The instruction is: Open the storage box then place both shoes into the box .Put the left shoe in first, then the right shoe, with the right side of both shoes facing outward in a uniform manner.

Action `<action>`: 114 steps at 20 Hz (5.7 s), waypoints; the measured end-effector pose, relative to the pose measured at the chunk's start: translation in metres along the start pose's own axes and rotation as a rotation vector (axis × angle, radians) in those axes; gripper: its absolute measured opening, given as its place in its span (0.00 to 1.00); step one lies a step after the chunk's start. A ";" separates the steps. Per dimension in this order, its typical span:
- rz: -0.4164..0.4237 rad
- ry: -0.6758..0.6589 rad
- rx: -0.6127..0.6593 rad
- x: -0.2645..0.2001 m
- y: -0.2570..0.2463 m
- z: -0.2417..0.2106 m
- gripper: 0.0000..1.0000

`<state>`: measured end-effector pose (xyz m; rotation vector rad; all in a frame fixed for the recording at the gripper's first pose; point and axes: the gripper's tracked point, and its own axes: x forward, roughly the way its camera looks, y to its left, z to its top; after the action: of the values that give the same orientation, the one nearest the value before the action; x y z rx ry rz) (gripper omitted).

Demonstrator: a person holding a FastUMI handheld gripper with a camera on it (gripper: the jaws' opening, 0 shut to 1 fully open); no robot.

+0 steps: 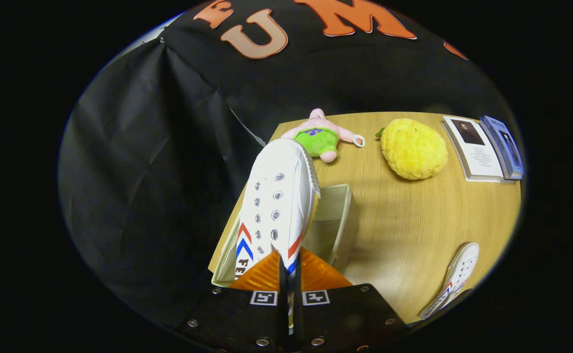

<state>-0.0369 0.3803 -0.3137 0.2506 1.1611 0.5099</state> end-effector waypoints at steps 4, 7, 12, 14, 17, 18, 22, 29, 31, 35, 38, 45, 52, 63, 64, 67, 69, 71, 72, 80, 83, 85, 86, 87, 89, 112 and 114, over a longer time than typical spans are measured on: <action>-0.034 0.063 -0.108 0.019 0.008 -0.016 0.04; -0.081 0.087 -0.214 0.026 0.007 -0.023 0.07; -0.004 0.080 -0.242 0.027 0.017 -0.029 0.29; 0.046 0.017 -0.225 0.020 0.027 -0.017 0.34; 0.072 -0.032 -0.185 0.005 0.025 -0.004 0.39; 0.071 -0.037 -0.171 -0.002 0.023 -0.001 0.41; 0.033 -0.066 -0.136 -0.021 -0.009 0.003 0.56; -0.067 -0.127 -0.067 -0.066 -0.090 -0.010 0.83; -0.114 -0.120 -0.037 -0.075 -0.123 -0.026 0.88; -0.201 -0.086 0.058 -0.090 -0.186 -0.070 0.92; -0.275 -0.049 0.120 -0.099 -0.232 -0.111 0.93; -0.399 0.023 0.232 -0.118 -0.317 -0.180 0.93; -0.387 0.094 0.298 -0.107 -0.348 -0.221 0.91; -0.298 0.133 0.408 -0.084 -0.342 -0.231 0.39; -0.290 0.124 0.431 -0.085 -0.342 -0.231 0.34; -0.272 0.098 0.457 -0.086 -0.342 -0.229 0.21; -0.269 0.091 0.451 -0.085 -0.341 -0.227 0.15; -0.258 0.113 0.464 -0.085 -0.335 -0.229 0.11; -0.246 0.119 0.467 -0.086 -0.328 -0.227 0.11; -0.165 0.066 0.373 -0.087 -0.266 -0.165 0.11; -0.140 0.043 0.299 -0.095 -0.236 -0.132 0.11; -0.110 0.026 0.263 -0.098 -0.210 -0.108 0.10; -0.095 0.015 0.246 -0.100 -0.196 -0.097 0.10; -0.079 0.006 0.223 -0.101 -0.183 -0.086 0.10; -0.043 -0.005 0.177 -0.099 -0.153 -0.065 0.10; -0.054 0.152 -0.137 0.022 0.003 -0.034 0.10; -0.087 0.162 -0.125 0.026 -0.001 -0.039 0.10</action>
<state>-0.0649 0.3900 -0.3506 0.0512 1.2858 0.5306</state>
